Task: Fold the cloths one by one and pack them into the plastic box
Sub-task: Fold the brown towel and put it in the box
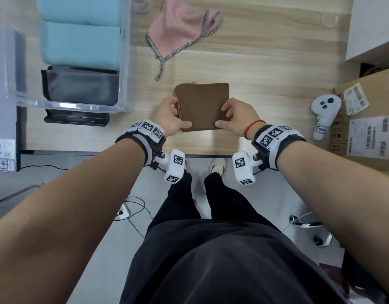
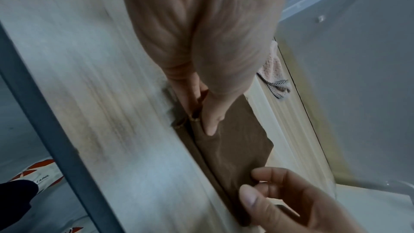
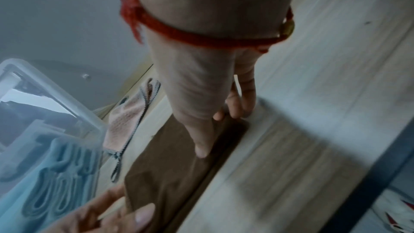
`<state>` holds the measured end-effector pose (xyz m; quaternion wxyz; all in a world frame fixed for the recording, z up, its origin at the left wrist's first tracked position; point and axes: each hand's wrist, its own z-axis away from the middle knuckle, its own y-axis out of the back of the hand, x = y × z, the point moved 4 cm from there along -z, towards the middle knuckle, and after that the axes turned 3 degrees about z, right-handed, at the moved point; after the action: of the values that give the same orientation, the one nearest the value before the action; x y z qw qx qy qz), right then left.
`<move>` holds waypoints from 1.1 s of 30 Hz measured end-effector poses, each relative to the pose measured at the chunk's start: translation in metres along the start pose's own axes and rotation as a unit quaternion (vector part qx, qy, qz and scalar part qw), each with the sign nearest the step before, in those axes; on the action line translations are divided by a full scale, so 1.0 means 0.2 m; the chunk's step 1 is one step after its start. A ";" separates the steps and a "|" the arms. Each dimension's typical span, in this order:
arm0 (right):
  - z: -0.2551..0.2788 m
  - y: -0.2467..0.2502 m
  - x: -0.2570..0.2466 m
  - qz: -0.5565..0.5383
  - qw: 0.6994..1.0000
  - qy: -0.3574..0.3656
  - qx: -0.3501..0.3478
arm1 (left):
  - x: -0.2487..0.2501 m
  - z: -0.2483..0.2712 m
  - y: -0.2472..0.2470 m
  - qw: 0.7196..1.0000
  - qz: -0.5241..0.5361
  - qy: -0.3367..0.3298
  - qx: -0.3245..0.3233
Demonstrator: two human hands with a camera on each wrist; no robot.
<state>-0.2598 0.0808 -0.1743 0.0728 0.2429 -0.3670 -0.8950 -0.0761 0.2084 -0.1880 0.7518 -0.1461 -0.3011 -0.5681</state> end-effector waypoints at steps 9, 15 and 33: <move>0.05 -0.07 0.03 0.102 0.990 0.088 0.045 | 0.01 0.03 -0.06 0.998 0.059 -0.015 -0.017; 0.07 -0.07 0.11 0.098 0.989 0.080 0.078 | -0.03 -0.02 -0.05 0.993 -0.112 -0.040 0.000; 0.15 -0.07 0.08 0.227 0.952 0.195 0.066 | 0.04 0.09 -0.18 0.860 -0.453 -0.233 -0.011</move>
<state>-0.2880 0.1050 -0.1722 0.3283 0.3274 -0.4495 -0.7635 -0.1128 0.2014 -0.1741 0.3173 -0.1301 -0.4941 -0.7989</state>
